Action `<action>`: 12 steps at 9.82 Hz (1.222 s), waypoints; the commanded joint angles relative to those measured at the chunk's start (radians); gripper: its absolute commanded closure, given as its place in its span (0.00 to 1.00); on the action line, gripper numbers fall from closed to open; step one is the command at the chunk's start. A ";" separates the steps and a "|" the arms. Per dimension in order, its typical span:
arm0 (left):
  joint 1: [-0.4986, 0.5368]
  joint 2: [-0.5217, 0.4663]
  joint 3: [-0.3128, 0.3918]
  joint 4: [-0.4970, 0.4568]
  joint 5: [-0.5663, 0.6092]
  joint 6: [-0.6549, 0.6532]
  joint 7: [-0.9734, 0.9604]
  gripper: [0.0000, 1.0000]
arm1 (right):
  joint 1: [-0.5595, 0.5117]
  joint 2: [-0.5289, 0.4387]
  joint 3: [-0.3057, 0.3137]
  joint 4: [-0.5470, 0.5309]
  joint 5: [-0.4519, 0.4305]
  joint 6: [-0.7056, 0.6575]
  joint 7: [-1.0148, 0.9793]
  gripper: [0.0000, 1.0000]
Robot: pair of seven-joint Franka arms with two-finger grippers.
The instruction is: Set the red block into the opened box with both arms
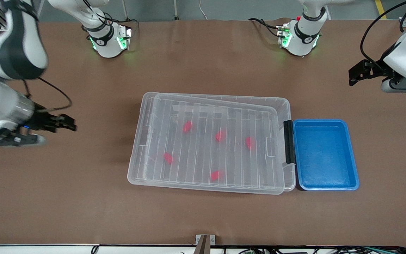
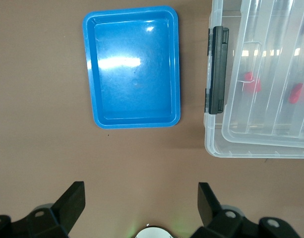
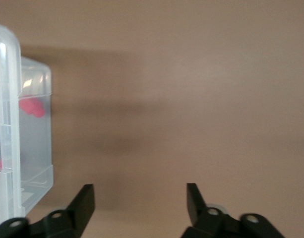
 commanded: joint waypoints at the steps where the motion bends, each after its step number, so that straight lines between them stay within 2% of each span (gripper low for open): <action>1: -0.001 -0.027 -0.004 -0.067 -0.008 0.039 -0.006 0.00 | -0.017 -0.118 -0.009 -0.035 -0.061 -0.035 0.014 0.00; 2: -0.004 -0.024 -0.005 -0.056 -0.006 0.040 -0.002 0.00 | -0.024 -0.155 -0.033 0.009 -0.061 -0.111 0.018 0.00; 4: -0.008 0.018 -0.005 0.017 -0.003 0.030 0.014 0.00 | -0.024 -0.154 -0.105 0.158 -0.054 -0.324 0.012 0.00; 7: -0.016 0.029 -0.005 0.065 -0.003 -0.037 0.012 0.00 | -0.027 -0.152 -0.106 0.162 -0.051 -0.322 0.010 0.00; 12: -0.013 0.029 -0.016 0.071 -0.009 -0.039 0.012 0.00 | -0.026 -0.152 -0.106 0.162 -0.054 -0.327 0.009 0.00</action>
